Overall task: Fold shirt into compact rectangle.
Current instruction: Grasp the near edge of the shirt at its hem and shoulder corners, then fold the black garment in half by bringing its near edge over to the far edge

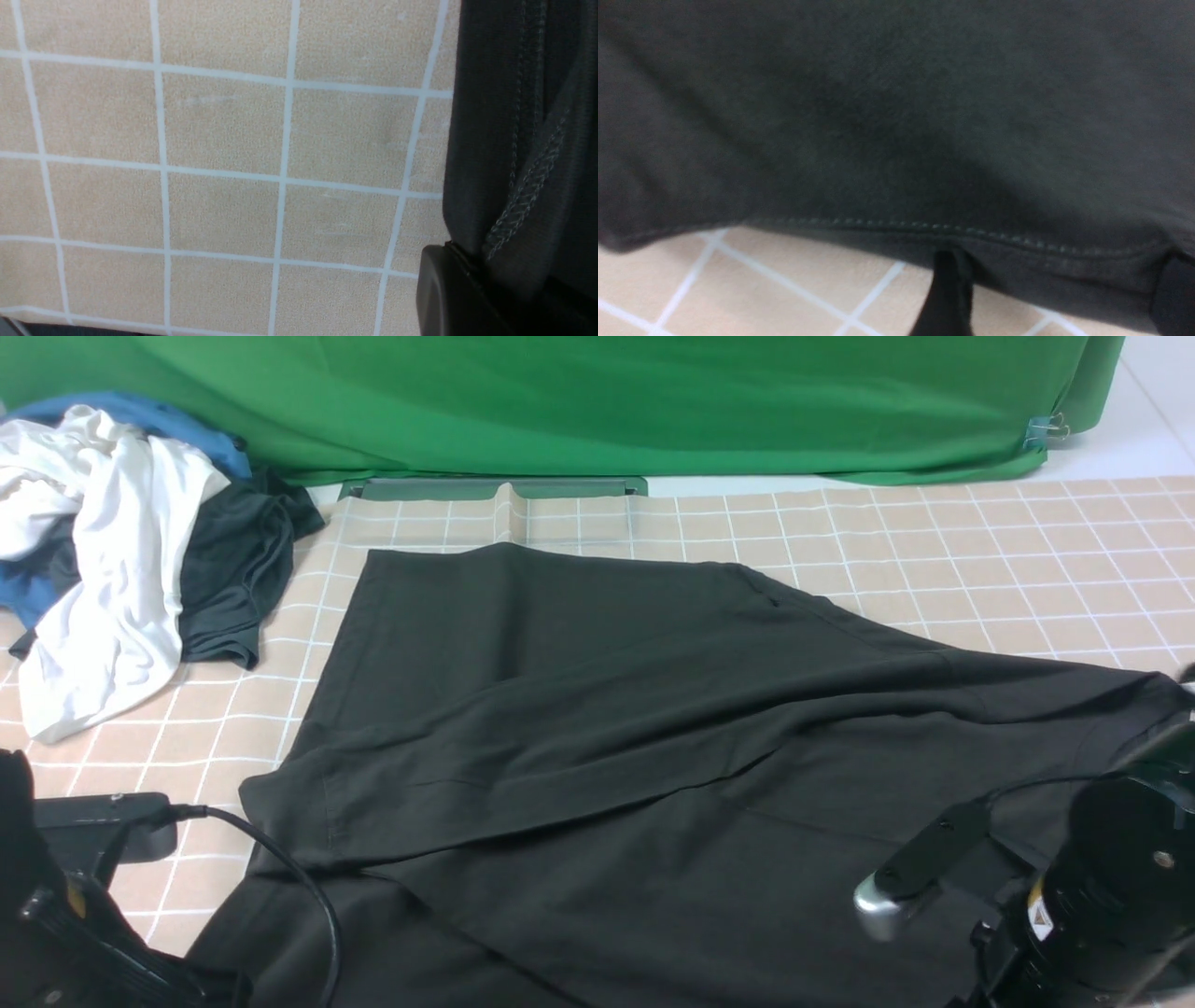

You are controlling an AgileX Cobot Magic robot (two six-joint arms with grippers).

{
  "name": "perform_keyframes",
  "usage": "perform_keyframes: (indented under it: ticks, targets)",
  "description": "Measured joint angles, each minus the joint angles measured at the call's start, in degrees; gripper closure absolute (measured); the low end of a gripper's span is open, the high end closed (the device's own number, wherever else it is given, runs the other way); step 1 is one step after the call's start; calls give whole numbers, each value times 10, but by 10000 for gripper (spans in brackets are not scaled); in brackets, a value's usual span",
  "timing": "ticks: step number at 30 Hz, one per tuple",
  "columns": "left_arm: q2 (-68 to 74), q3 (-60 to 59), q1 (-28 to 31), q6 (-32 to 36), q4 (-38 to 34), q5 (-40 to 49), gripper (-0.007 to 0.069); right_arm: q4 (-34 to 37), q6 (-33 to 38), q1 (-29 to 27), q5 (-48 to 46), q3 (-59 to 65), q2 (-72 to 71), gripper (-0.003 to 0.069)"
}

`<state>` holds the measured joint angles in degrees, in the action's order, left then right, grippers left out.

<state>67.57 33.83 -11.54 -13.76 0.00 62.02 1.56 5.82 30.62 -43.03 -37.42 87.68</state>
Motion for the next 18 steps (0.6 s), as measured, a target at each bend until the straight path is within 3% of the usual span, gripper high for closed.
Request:
perform_keyframes:
  ticks: [2,4,6,8,11,18]
  targets:
    - [0,0,0,1,0,-10,589,-7,-2,0,-1,-4,7,151]
    - [0,0,0,2,-8,-20,589,-23,-3,0,1,-5,9,279]
    - [0,0,0,2,-19,-31,589,-31,-3,0,6,-5,9,486]
    - [0,0,0,2,-30,-34,589,-36,-7,0,6,-6,7,567]
    - [-1,25,0,0,-40,-34,589,-37,-10,0,0,-12,-1,602]
    - [3,133,26,-11,-41,-47,589,-70,-14,-1,-40,-69,-57,606]
